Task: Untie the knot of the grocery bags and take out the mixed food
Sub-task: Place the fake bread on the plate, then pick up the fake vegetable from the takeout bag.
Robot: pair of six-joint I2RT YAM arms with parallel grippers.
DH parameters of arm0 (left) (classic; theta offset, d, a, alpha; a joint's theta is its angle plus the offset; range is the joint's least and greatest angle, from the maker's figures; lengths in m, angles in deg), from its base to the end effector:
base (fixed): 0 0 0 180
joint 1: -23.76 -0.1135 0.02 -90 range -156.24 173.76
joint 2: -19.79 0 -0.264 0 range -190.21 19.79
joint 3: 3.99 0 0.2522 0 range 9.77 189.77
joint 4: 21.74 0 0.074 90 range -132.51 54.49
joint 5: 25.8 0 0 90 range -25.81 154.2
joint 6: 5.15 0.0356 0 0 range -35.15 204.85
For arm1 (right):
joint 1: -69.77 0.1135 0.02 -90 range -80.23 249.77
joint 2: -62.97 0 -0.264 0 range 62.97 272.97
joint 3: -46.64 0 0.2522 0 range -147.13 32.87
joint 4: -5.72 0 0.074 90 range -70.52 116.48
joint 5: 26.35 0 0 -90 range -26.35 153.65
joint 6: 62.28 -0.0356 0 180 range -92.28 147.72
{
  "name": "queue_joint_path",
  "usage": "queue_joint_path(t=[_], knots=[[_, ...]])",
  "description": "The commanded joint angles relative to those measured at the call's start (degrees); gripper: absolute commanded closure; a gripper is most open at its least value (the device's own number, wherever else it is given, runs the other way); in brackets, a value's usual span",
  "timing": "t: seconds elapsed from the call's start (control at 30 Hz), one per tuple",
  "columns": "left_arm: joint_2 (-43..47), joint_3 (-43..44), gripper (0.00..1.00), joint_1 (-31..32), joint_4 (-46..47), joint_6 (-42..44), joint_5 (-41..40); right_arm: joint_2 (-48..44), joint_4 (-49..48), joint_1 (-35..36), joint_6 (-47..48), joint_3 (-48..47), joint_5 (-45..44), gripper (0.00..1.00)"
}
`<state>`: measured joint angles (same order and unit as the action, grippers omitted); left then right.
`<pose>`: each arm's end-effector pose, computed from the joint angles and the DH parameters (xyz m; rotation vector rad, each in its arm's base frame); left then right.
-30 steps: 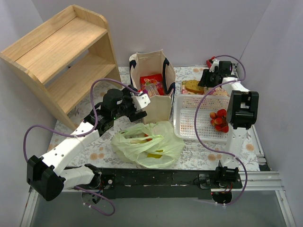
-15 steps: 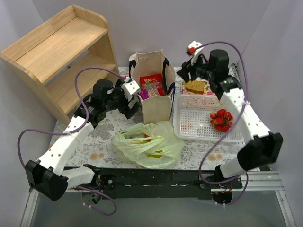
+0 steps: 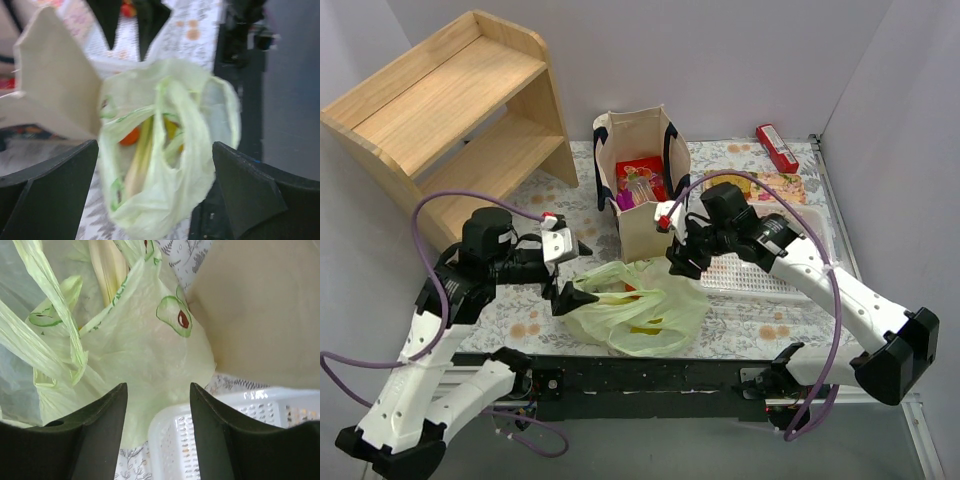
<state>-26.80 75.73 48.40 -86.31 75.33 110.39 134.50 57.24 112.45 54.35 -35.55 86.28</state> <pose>0.1110 -0.0792 0.3917 0.7737 2.0147 -1.2013 0.1856 0.1897 0.3406 -1.4671 1.7557 0.5969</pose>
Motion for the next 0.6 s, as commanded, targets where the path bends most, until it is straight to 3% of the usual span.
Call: queue_joint_path(t=[0.0,0.1,0.13,0.4,0.57], knots=[[-7.6,-2.6,0.02,4.8,-1.1,-4.3,13.0,-4.6,3.9,-2.0,-3.7,-2.0,-3.3,0.39],[-12.4,-2.1,0.02,11.6,8.1,-7.8,6.8,-4.4,7.1,-2.5,-1.0,-5.5,-10.0,0.39],[-14.3,-1.8,0.02,12.9,10.6,-7.9,1.1,-4.4,7.6,-2.9,-0.9,-6.0,-12.2,0.39],[-26.5,4.4,0.07,22.5,11.0,-2.9,-11.9,-12.3,5.2,-13.3,-5.6,-2.3,-11.3,0.39],[-29.3,5.0,0.15,23.3,9.9,-2.8,-11.7,-15.0,3.4,-13.4,-5.1,2.2,-8.9,0.38]])
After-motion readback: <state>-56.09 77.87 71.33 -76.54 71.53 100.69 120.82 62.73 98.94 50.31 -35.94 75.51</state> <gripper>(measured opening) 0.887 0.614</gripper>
